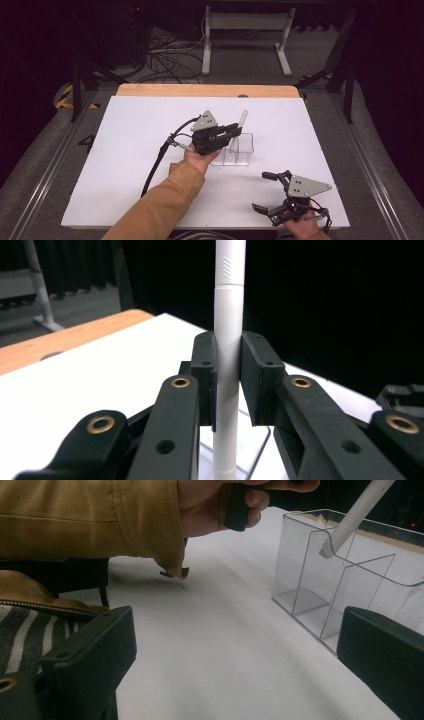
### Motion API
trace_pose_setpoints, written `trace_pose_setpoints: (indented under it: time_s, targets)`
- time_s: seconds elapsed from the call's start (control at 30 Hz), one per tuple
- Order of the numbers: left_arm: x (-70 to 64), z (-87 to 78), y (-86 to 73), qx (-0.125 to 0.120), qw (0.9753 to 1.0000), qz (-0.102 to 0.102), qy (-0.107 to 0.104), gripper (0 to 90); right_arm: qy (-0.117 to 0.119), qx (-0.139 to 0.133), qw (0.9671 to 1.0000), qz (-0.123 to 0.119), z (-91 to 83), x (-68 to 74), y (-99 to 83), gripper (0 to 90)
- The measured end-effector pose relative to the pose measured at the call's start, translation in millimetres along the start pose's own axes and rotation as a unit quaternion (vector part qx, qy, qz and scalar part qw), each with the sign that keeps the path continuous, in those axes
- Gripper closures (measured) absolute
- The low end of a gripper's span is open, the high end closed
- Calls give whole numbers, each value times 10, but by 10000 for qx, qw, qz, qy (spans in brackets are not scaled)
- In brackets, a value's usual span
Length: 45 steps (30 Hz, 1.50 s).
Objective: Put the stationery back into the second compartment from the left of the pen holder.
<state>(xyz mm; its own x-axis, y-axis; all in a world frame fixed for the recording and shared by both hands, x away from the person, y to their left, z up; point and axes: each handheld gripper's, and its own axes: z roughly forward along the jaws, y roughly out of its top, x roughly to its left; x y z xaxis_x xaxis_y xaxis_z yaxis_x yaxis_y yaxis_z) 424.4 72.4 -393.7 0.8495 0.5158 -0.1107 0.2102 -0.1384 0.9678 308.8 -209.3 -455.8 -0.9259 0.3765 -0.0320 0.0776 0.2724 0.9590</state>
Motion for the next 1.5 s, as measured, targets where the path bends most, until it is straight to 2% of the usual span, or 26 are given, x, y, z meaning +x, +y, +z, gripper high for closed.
trace_pose_setpoints:
  time_s: [0.27,0.37,0.4,0.47,0.57,0.7,0.97,1.27,1.37,1.5]
  targets:
    - [-50,-51,-25,291,9994,160,97,776,31,2,10000,-16,26,-12,10,29]
    - [-57,-73,-37,419,9990,171,62,766,43,-5,10000,-15,35,-18,13,29]
    - [-59,-87,-42,407,9990,176,73,725,43,-8,10000,-19,38,-21,14,29]
    - [-67,-127,-44,397,9986,314,153,574,44,-10,10000,-22,41,-23,15,29]
    - [-91,-197,-34,412,9969,564,363,468,41,-9,10000,-11,42,-27,16,28]
    - [-153,-300,10,367,9961,686,427,370,26,-22,10000,-14,38,-27,17,28]
    - [-291,-537,97,266,9947,923,358,236,15,0,10000,1,45,-23,12,28]
    - [-323,-684,136,240,9948,939,305,177,-4,4,10000,-2,43,-20,11,28]
    - [-324,-743,137,275,9950,879,379,138,-18,0,10000,7,39,-23,10,28]
    - [-326,-897,116,296,9945,900,456,60,-37,12,10000,6,29,-19,6,28]
